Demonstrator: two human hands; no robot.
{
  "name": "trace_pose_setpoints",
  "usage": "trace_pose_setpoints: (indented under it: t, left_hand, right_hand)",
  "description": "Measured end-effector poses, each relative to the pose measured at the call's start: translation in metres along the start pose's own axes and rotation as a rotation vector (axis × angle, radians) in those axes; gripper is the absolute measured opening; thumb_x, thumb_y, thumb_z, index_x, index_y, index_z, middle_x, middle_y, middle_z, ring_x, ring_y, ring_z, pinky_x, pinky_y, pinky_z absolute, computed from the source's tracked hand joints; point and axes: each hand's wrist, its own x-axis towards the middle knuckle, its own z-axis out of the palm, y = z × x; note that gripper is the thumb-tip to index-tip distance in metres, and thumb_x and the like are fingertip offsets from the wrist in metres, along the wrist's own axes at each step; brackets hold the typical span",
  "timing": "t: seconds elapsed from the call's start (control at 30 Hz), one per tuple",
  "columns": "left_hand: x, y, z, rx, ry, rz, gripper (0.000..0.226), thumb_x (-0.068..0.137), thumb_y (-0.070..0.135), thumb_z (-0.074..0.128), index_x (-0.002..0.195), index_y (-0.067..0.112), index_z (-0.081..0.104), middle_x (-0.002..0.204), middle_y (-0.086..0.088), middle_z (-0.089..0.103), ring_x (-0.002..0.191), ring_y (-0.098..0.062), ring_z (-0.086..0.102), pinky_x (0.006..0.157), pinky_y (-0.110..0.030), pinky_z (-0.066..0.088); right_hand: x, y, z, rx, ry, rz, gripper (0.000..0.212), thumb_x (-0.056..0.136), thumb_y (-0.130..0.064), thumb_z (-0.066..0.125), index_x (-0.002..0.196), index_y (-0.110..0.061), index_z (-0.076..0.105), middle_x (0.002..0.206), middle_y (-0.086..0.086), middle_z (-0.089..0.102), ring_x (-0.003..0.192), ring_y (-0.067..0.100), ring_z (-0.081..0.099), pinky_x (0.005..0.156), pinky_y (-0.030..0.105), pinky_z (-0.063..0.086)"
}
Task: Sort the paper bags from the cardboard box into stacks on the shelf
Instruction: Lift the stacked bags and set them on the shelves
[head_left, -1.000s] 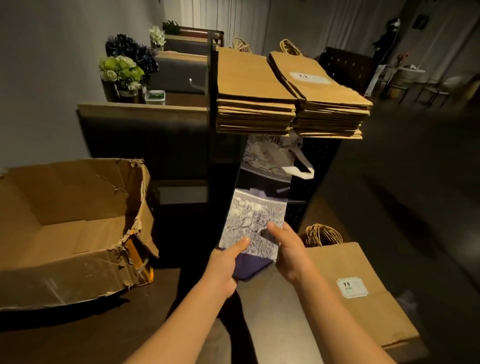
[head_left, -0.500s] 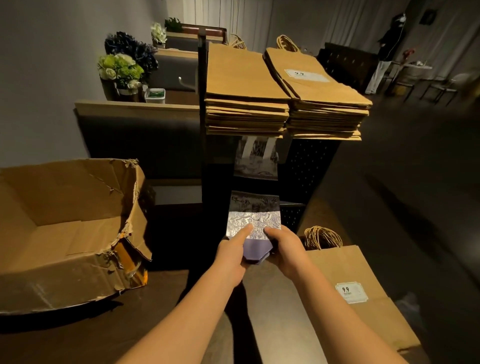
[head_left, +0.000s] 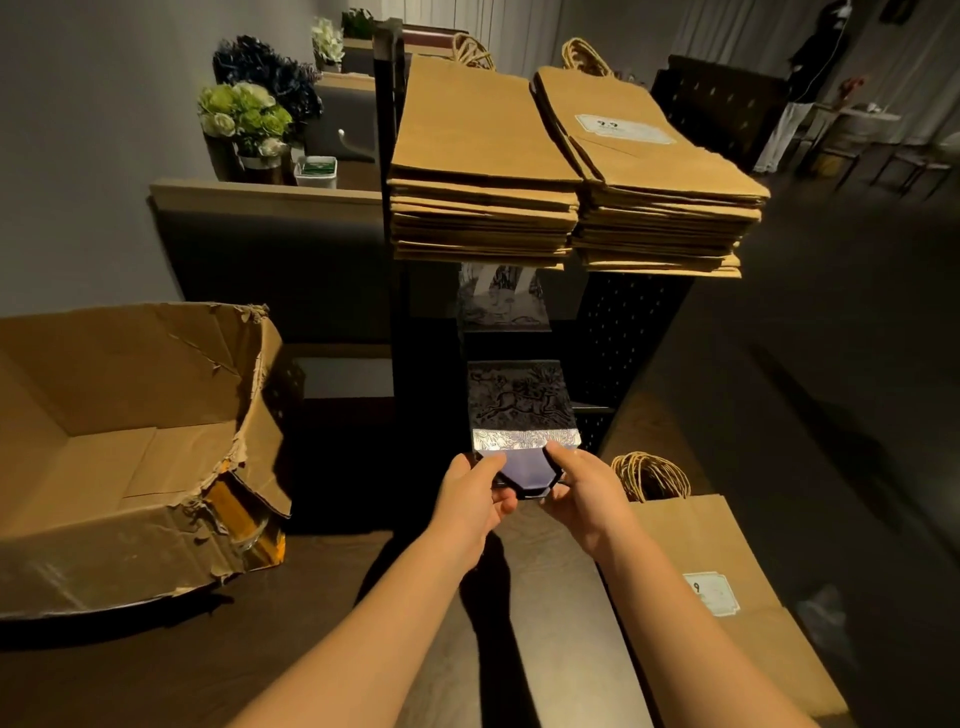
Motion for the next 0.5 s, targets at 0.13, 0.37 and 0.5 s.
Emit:
trace_pose_setpoints:
  t: [0.13,0.37,0.5]
  left_hand:
    - [0.006,0.004,0.003,-0.058,0.033,0.002,0.011,0.098,0.014,0.053,0.108,0.009,0.052,0.094,-0.010,0.056,0.059,-0.011,0.047,0.046,-0.019,0.043]
    - [0.005,0.002,0.001,0.022,-0.046,0.048,0.014,0.095,0.018,0.059,0.107,0.015,0.054,0.085,-0.001,0.068,0.067,-0.013,0.062,0.051,-0.023,0.043]
    - [0.001,-0.005,-0.001,0.039,-0.113,0.026,0.021,0.094,0.016,0.061,0.110,0.006,0.051,0.072,-0.006,0.066,0.058,-0.015,0.062,0.050,-0.023,0.046]
  right_hand:
    - [-0.001,-0.007,0.006,0.004,-0.007,-0.041,0.017,0.095,-0.020,0.059,0.084,-0.009,0.062,0.076,0.007,0.067,0.068,0.018,0.062,0.061,0.029,0.052]
    - [0.003,-0.008,0.006,0.110,-0.091,0.029,0.013,0.091,-0.015,0.063,0.080,-0.015,0.056,0.077,0.003,0.066,0.069,0.020,0.062,0.066,0.034,0.051]
    - [-0.001,0.002,0.001,0.175,-0.204,0.030,0.010,0.090,-0.013,0.062,0.085,-0.014,0.054,0.081,0.004,0.067,0.068,0.020,0.064,0.068,0.037,0.051]
